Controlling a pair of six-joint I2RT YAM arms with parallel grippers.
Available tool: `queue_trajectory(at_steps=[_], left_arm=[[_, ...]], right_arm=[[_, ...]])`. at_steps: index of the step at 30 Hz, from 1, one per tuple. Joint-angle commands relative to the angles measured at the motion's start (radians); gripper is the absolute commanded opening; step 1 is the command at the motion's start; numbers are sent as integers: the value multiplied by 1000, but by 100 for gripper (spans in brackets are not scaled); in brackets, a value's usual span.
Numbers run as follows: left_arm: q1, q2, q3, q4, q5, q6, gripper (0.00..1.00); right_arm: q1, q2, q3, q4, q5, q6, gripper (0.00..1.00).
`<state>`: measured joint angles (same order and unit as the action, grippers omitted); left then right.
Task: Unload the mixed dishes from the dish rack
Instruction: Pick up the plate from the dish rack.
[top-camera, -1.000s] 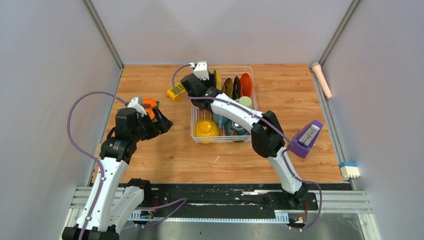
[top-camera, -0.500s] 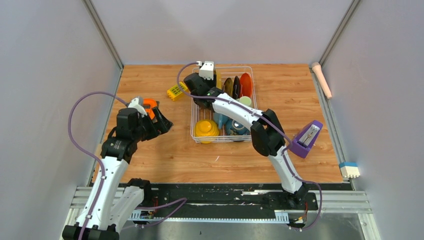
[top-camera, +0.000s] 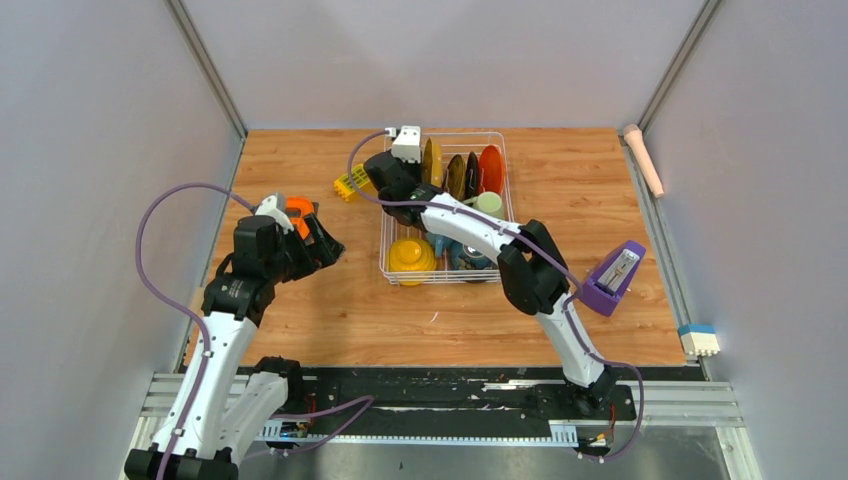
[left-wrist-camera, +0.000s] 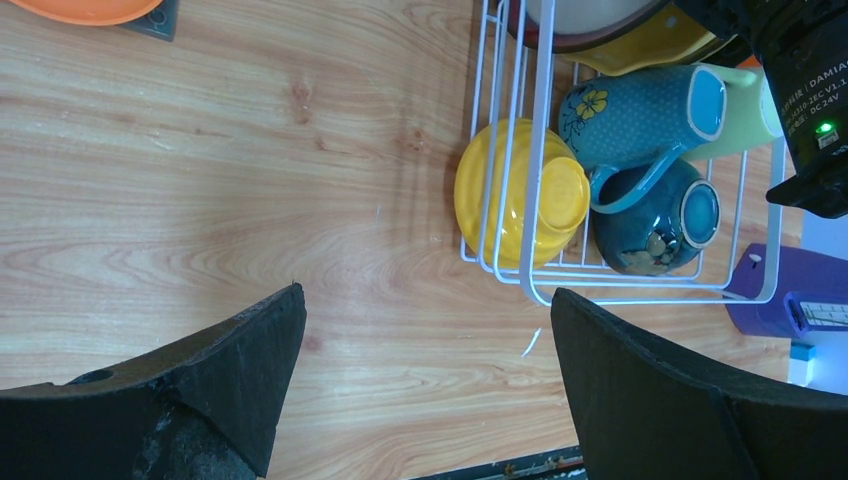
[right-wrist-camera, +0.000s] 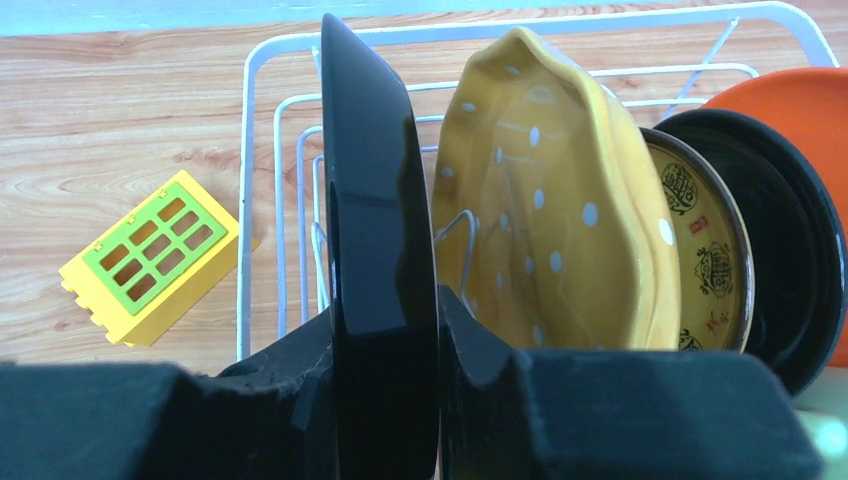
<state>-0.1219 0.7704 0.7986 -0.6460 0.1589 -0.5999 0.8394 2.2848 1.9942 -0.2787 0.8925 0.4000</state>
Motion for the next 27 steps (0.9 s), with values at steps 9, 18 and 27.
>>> queue_trajectory(at_steps=[9, 18, 27], left_arm=[[2, 10, 19, 23, -8, -5, 100], [2, 41, 43, 18, 18, -23, 100], [2, 79, 77, 38, 79, -46, 100]], right_arm=[[9, -134, -47, 392, 51, -342, 0], [10, -262, -103, 432, 8, -277, 0], [19, -425, -204, 415, -39, -225, 0]])
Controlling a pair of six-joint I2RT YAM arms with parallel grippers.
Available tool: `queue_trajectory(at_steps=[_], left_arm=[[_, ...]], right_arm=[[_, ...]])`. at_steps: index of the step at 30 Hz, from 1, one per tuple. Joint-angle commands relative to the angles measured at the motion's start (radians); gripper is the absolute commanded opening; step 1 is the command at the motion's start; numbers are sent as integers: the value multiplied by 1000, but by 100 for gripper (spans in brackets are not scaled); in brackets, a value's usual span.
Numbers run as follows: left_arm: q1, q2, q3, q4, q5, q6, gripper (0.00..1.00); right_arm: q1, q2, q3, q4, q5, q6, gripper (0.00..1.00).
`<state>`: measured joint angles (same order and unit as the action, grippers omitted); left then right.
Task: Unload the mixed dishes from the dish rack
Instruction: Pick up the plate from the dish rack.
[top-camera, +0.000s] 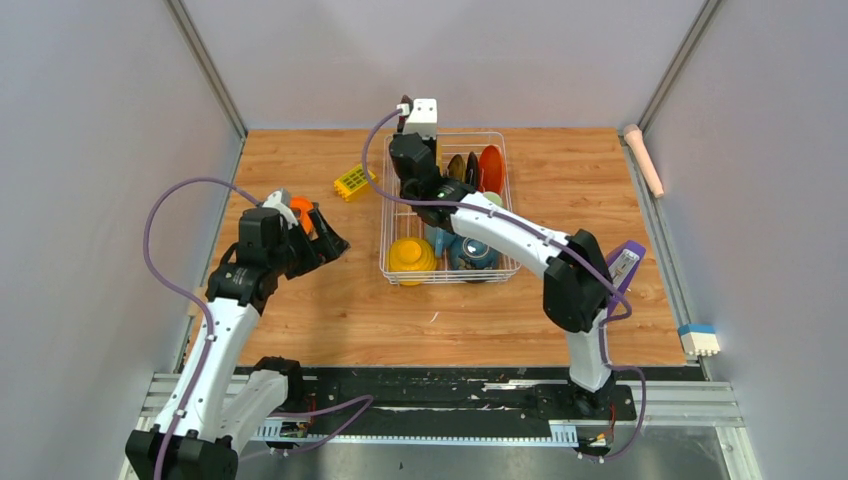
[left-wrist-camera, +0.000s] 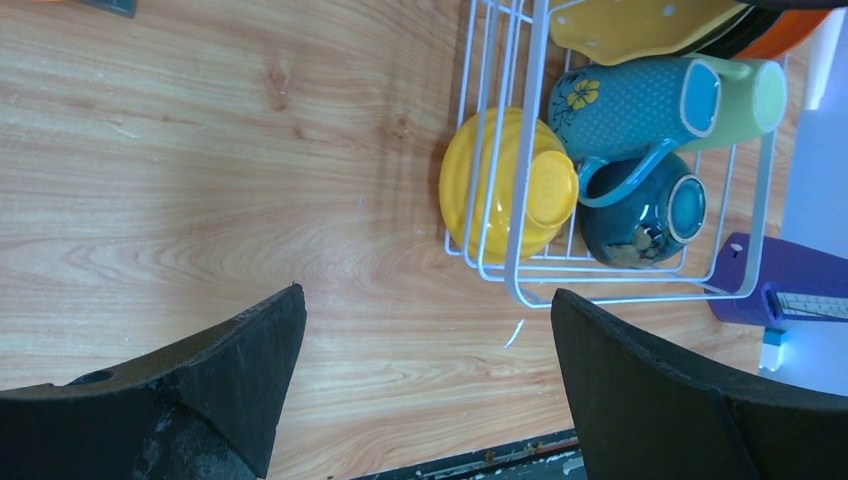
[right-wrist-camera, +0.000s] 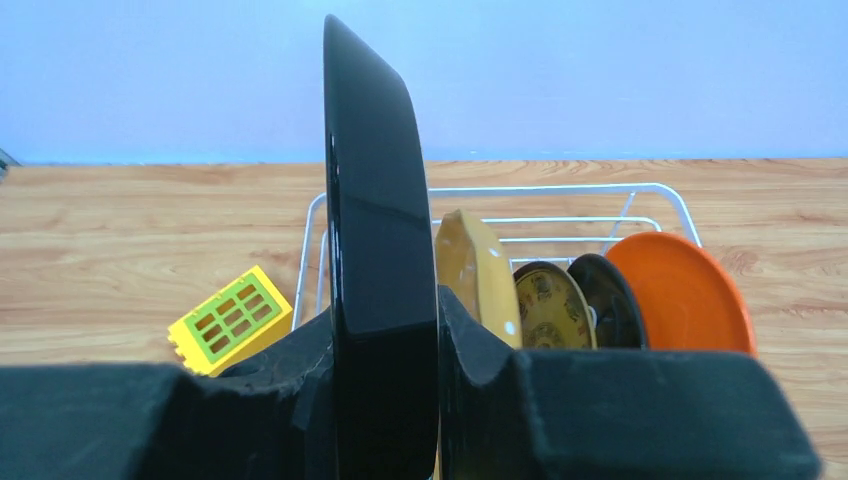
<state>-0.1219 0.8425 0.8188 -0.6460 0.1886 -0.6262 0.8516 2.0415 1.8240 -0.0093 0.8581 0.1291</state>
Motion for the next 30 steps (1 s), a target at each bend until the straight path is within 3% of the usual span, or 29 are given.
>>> queue_trajectory(at_steps=[1, 8, 16, 20, 25, 30], left_arm=[[2, 8, 58, 45, 67, -21, 100], [2, -48, 11, 171, 297, -54, 100], [-1, -135, -164, 565, 630, -296, 100], [-37, -143, -199, 632, 629, -338, 100], [-154, -120, -201, 668, 578, -354, 96], [-174, -104, -177, 549, 503, -302, 90]], right_arm=[[7, -217, -58, 123, -40, 77, 0], [-6, -560, -360, -25, -384, 421, 0], [-37, -954, -843, 87, -665, 821, 0], [-37, -1086, -1010, 207, -765, 964, 0], [-36, -1129, -1088, 278, -874, 1069, 0], [-37, -1136, -1128, 342, -919, 1155, 0]])
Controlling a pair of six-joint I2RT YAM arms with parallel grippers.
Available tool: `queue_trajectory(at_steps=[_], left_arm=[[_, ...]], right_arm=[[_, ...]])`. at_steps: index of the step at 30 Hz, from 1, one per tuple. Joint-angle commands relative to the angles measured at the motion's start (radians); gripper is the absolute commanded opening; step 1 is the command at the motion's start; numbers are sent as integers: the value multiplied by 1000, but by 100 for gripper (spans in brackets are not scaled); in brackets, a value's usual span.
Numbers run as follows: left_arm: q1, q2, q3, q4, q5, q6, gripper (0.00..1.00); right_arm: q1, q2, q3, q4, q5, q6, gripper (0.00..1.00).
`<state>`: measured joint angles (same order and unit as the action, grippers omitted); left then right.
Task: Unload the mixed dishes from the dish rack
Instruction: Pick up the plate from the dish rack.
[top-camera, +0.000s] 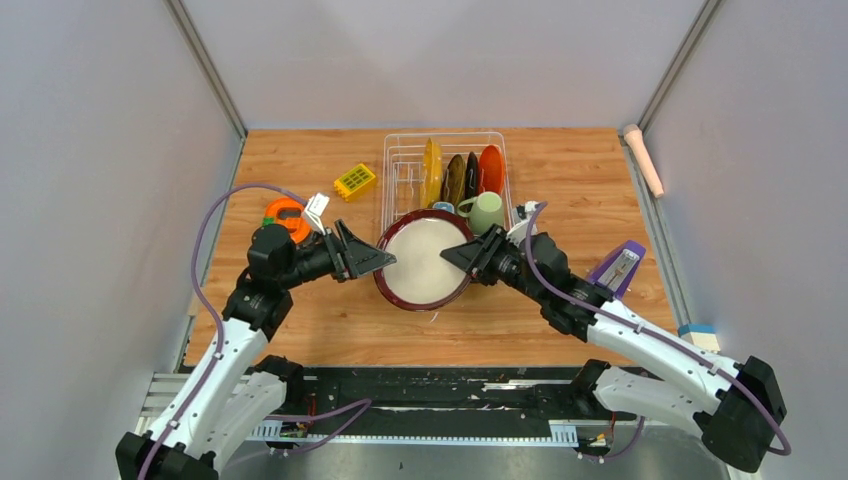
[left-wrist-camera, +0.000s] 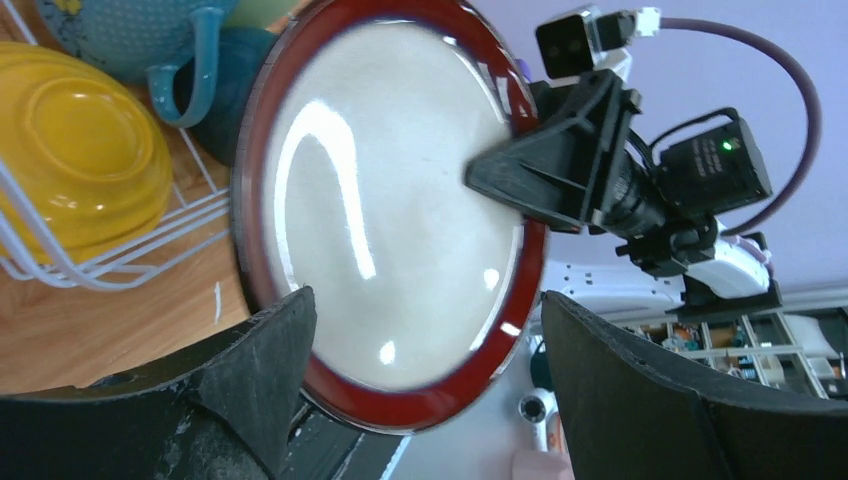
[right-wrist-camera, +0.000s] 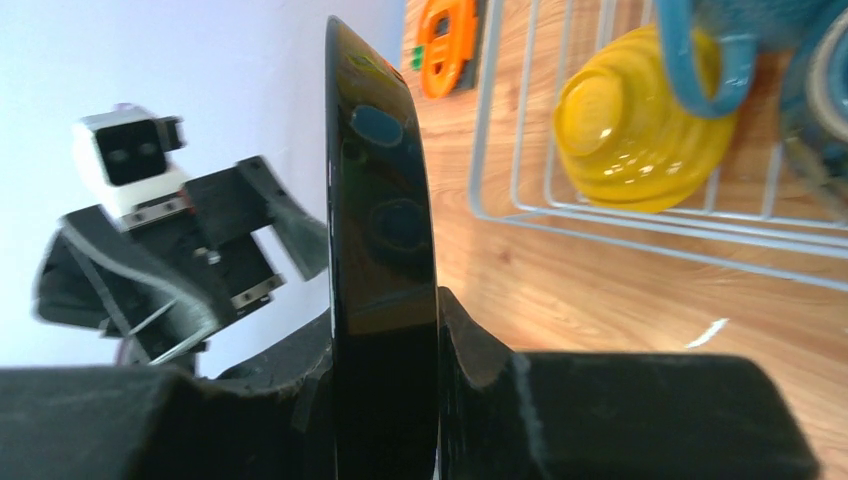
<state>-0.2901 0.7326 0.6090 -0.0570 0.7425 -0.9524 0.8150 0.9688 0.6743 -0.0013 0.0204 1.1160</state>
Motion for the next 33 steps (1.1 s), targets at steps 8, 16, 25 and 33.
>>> queue_trajectory(at_steps=[8, 16, 25, 33], left_arm=[[-6, -68, 93, -331, -220, 137, 90], [-6, -55, 0, -69, -156, -6, 87], [-6, -91, -27, 5, -49, -87, 16], [-6, -291, -26, -251, -227, -98, 0]], right_arm=[[0, -103, -8, 327, -79, 163, 0], [4, -21, 5, 482, -247, 204, 0], [15, 130, 48, 516, -285, 210, 0], [15, 47, 34, 225, -94, 86, 99]])
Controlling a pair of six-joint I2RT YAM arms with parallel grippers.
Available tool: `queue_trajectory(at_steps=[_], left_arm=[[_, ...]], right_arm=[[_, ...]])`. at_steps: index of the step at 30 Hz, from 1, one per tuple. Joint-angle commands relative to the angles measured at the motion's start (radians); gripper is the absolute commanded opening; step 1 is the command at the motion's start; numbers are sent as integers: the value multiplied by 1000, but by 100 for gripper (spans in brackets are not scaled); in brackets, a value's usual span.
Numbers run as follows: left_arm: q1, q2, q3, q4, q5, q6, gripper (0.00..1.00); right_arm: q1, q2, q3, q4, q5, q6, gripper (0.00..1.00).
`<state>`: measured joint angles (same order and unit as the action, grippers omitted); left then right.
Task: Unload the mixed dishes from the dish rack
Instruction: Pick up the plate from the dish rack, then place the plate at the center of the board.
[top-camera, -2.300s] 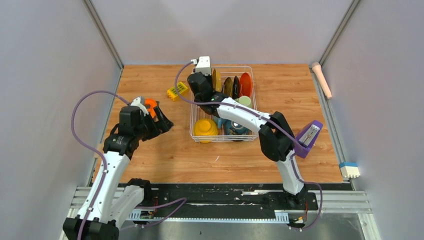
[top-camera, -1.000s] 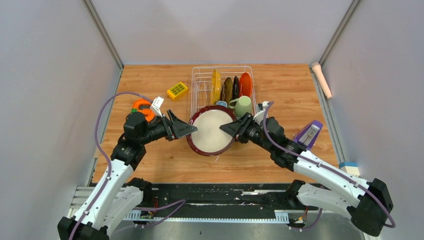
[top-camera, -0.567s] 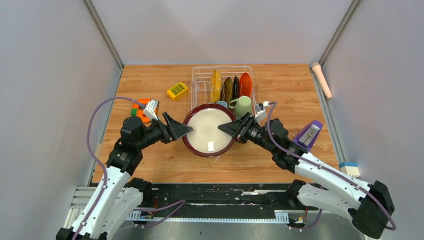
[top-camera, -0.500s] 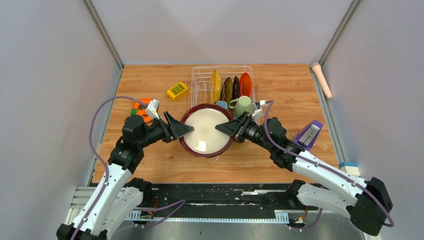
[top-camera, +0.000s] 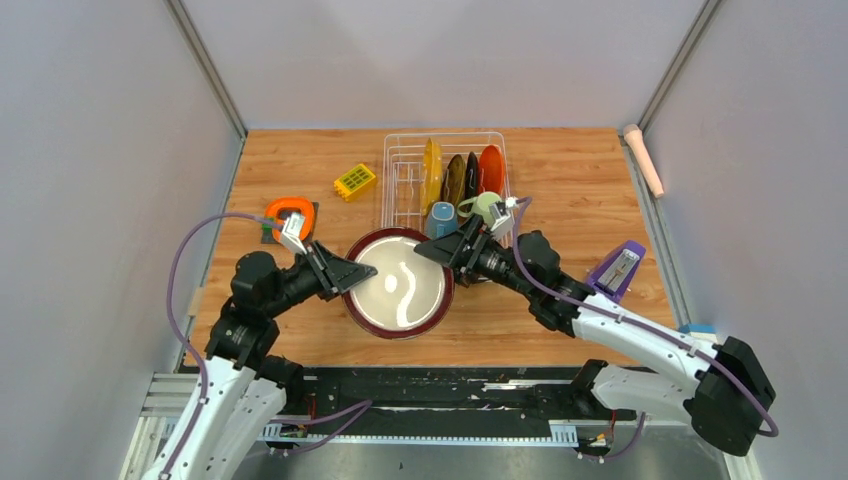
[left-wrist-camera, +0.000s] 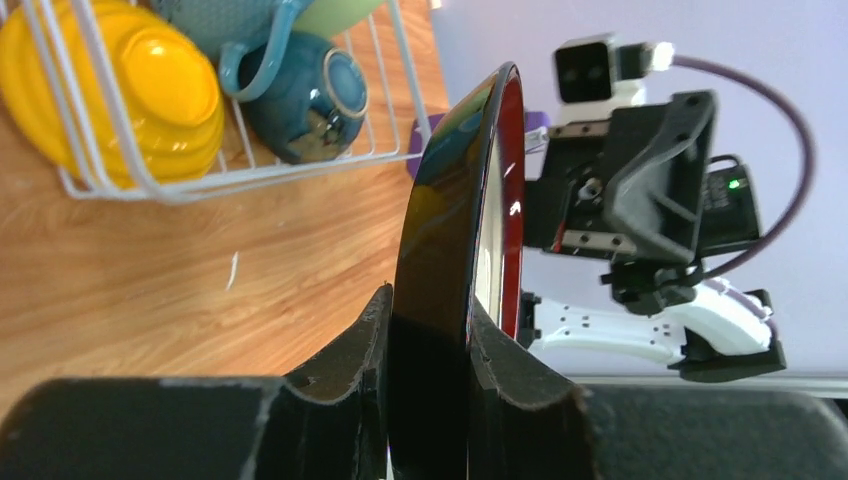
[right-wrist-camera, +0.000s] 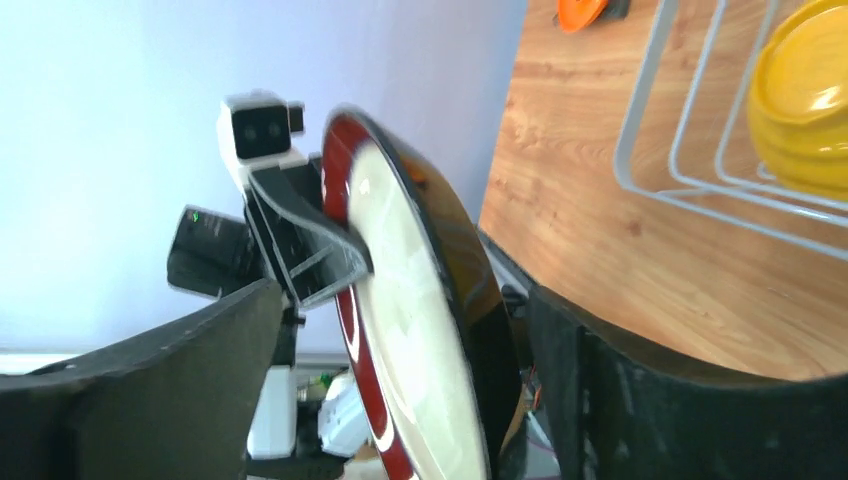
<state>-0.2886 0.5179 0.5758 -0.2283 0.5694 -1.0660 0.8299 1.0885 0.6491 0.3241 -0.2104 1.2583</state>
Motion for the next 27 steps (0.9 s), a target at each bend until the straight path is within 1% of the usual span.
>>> queue_trajectory(at_steps=[1, 3, 6, 9, 12, 15, 18, 22, 25, 27], left_arm=[[-7, -114, 0, -93, -80, 6, 0], [-7, -173, -19, -101, -129, -45, 0], [-7, -242, -32, -133, -211, -87, 0], [-7, -289, -9, -213, -320, -93, 0], [-7, -290, 37, -338, -459, -92, 0], [-7, -279, 91, -423, -571, -101, 0], [-7, -284, 109, -504, -697, -127, 0], [-7, -286, 131, -631, -840, -188, 0], [-7, -282, 136, -729, -939, -261, 0], [-7, -283, 130, -797, -977, -296, 0]], right_arm=[[0, -89, 61, -144, 170, -81, 100], [0, -124, 50, -200, 247, -115, 100], [0, -177, 24, -241, 336, -154, 100], [0, -229, 5, -297, 426, -178, 100], [0, -270, -9, -373, 520, -187, 100], [0, -307, -25, -399, 590, -202, 100], [0, -334, -32, -409, 640, -228, 100], [0, -351, -33, -428, 705, -254, 100], [0, -363, -46, -436, 741, -251, 100], [0, -368, -51, -436, 751, -253, 100]])
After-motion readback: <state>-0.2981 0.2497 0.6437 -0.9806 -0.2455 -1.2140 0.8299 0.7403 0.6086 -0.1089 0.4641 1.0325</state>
